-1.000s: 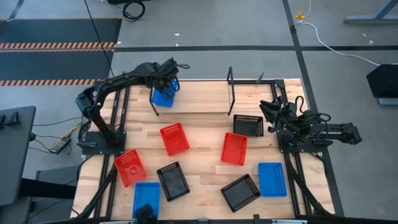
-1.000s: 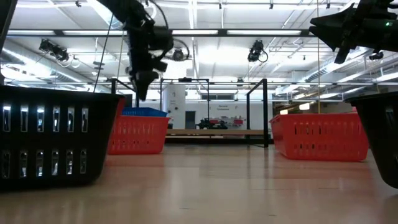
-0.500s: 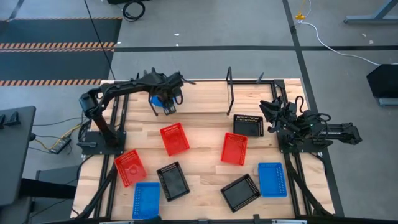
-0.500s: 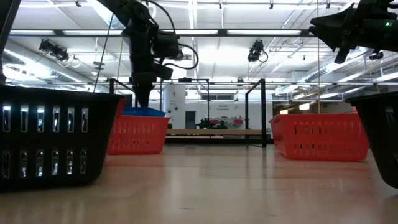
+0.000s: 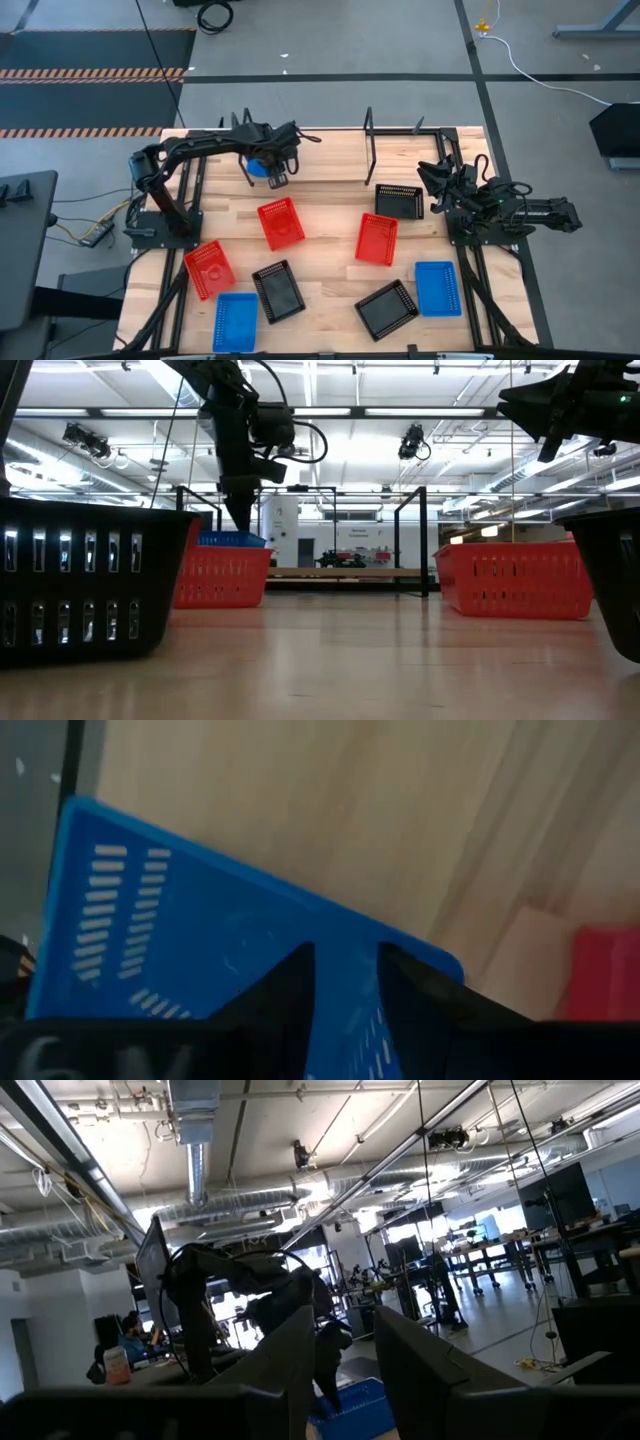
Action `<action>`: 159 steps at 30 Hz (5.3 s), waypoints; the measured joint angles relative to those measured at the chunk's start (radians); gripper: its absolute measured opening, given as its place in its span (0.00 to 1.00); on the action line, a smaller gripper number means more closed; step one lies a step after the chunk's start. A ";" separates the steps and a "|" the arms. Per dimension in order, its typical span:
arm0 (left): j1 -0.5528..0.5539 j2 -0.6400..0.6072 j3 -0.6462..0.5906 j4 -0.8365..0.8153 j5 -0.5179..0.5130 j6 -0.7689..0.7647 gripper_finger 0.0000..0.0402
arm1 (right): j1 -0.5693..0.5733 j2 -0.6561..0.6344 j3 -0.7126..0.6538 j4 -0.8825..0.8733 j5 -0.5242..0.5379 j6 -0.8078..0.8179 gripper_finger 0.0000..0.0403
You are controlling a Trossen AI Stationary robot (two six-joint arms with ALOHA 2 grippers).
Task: Stack baskets on shelf by color
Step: Put the top blue basket on the shelf, then put the top red basket on the shelf
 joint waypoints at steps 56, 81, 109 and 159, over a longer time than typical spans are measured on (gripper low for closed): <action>-0.635 0.002 0.185 -0.220 0.081 -0.559 0.31 | 0.000 0.000 0.000 -0.015 0.000 0.008 0.28; -0.650 0.325 0.184 -0.183 0.122 -0.529 0.45 | 0.000 0.000 0.000 -0.016 -0.003 0.031 0.28; -0.561 0.327 0.494 -0.222 0.004 -0.240 0.01 | 0.000 0.000 0.000 -0.016 0.000 0.050 0.28; -0.191 0.352 0.348 -0.032 -0.052 0.044 0.07 | 0.000 0.000 0.000 -0.025 0.000 0.027 0.28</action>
